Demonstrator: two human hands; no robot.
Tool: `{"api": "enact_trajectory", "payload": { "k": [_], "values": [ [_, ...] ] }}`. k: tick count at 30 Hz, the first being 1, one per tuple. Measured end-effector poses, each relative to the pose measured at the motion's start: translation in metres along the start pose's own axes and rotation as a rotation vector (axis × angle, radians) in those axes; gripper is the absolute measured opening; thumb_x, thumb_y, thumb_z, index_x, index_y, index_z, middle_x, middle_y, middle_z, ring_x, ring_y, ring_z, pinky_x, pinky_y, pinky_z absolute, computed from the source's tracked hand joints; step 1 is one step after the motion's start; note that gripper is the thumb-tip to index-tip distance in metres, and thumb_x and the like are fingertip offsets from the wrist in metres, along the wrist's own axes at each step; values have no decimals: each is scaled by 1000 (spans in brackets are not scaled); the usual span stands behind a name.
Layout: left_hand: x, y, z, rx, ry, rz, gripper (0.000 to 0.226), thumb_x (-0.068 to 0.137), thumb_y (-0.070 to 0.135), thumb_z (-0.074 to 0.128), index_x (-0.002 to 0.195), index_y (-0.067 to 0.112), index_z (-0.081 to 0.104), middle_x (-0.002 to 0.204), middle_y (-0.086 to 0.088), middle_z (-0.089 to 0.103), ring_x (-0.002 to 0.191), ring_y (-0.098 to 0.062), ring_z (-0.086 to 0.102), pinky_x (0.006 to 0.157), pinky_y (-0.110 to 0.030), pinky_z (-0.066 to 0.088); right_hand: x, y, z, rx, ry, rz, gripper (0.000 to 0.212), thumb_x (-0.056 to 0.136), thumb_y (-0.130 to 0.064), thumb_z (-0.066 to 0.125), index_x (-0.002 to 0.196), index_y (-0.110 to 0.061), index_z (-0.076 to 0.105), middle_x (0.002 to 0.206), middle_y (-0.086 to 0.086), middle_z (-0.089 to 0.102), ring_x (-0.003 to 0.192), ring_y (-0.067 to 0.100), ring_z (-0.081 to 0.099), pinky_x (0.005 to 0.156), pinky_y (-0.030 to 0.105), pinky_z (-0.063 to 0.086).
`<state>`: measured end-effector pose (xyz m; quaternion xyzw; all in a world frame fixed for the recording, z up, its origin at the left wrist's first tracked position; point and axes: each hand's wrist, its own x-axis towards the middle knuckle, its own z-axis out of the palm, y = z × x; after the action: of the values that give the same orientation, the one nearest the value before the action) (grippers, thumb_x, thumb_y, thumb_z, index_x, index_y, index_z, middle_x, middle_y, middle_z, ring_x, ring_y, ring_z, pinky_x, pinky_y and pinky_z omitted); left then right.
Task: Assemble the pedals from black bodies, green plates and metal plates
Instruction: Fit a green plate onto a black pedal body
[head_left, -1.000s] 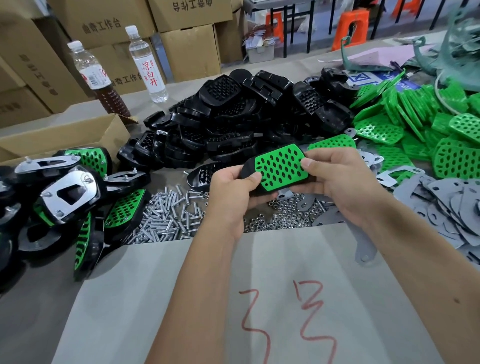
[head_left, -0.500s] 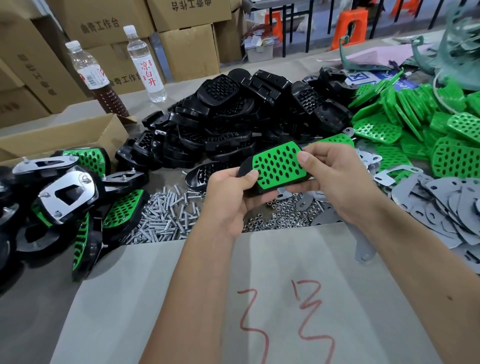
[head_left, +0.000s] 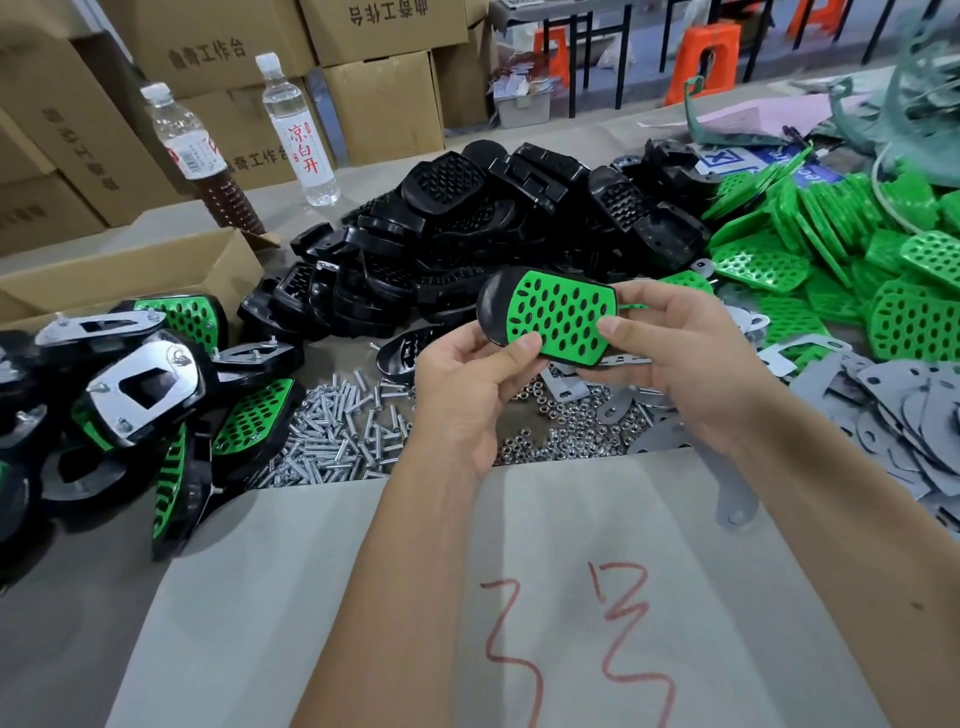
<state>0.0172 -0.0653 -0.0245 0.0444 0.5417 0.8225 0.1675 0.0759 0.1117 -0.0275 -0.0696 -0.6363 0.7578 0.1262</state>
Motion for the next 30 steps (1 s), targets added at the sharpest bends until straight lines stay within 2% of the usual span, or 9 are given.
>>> {"api": "enact_trajectory", "payload": {
  "k": [4, 7, 12, 17, 21, 24, 25, 27, 30],
  "values": [
    [3, 3, -5, 37, -36, -16, 22, 86, -14, 70, 103, -1, 72, 92, -10, 80, 84, -19, 79, 66, -19, 60, -3, -2, 1, -23, -15, -34, 11, 97, -2, 67, 106, -6, 72, 101, 14, 79, 93, 30, 78, 73, 33, 64],
    [3, 3, -6, 9, -40, -4, 21, 88, -12, 69, 104, 1, 72, 92, -8, 80, 83, -17, 78, 66, -18, 60, -2, -2, 5, -53, 26, -59, 12, 96, 1, 68, 107, -2, 71, 100, 18, 78, 91, 33, 78, 72, 35, 65],
    [0, -7, 11, -14, 15, 85, 14, 97, 0, 68, 107, 9, 72, 103, -7, 78, 95, -19, 76, 82, -31, 61, -4, 1, 20, 4, 117, -106, 12, 95, 5, 69, 105, -1, 70, 96, 16, 78, 87, 32, 79, 69, 39, 66],
    [-2, -4, 14, -24, 114, 120, 9, 97, 0, 69, 103, 7, 69, 100, -10, 78, 94, -24, 76, 84, -42, 64, -7, 4, 38, -24, 139, -167, 15, 95, 3, 70, 100, -12, 71, 92, 6, 80, 86, 27, 79, 69, 37, 65],
    [1, 10, -4, -8, 216, 146, 9, 95, -2, 69, 101, 4, 71, 100, -13, 77, 95, -27, 75, 88, -45, 64, -6, 9, 64, -70, 109, -172, 16, 97, -4, 71, 111, -10, 69, 95, 4, 80, 86, 19, 79, 67, 32, 65],
    [5, 28, -26, -45, 361, 201, 10, 94, -3, 69, 98, 7, 70, 95, -9, 76, 91, -26, 74, 84, -47, 64, -8, 19, 88, -309, 84, -174, 19, 95, -19, 75, 111, -16, 67, 90, -1, 74, 73, 16, 74, 64, 34, 64],
    [8, 34, -36, -54, 419, 219, 11, 93, -2, 70, 96, 9, 69, 94, -7, 76, 92, -27, 74, 82, -46, 64, -10, 23, 94, -489, 39, -250, 17, 94, -21, 77, 107, -19, 67, 85, -6, 71, 69, 13, 70, 64, 32, 60],
    [11, 45, -57, -66, 523, 245, 15, 92, 1, 71, 91, 15, 68, 91, -3, 76, 93, -27, 74, 81, -48, 64, -14, 26, 106, -856, -195, -445, 14, 91, -19, 77, 102, -21, 69, 85, -12, 64, 73, 7, 61, 71, 33, 50],
    [12, 56, -83, -139, 619, 292, 17, 92, -2, 70, 89, 15, 67, 93, -6, 75, 93, -28, 74, 93, -59, 60, -14, 29, 126, -1126, -513, -499, 23, 95, -21, 70, 118, -23, 69, 112, -2, 56, 104, 20, 56, 87, 42, 49]
  ]
}}
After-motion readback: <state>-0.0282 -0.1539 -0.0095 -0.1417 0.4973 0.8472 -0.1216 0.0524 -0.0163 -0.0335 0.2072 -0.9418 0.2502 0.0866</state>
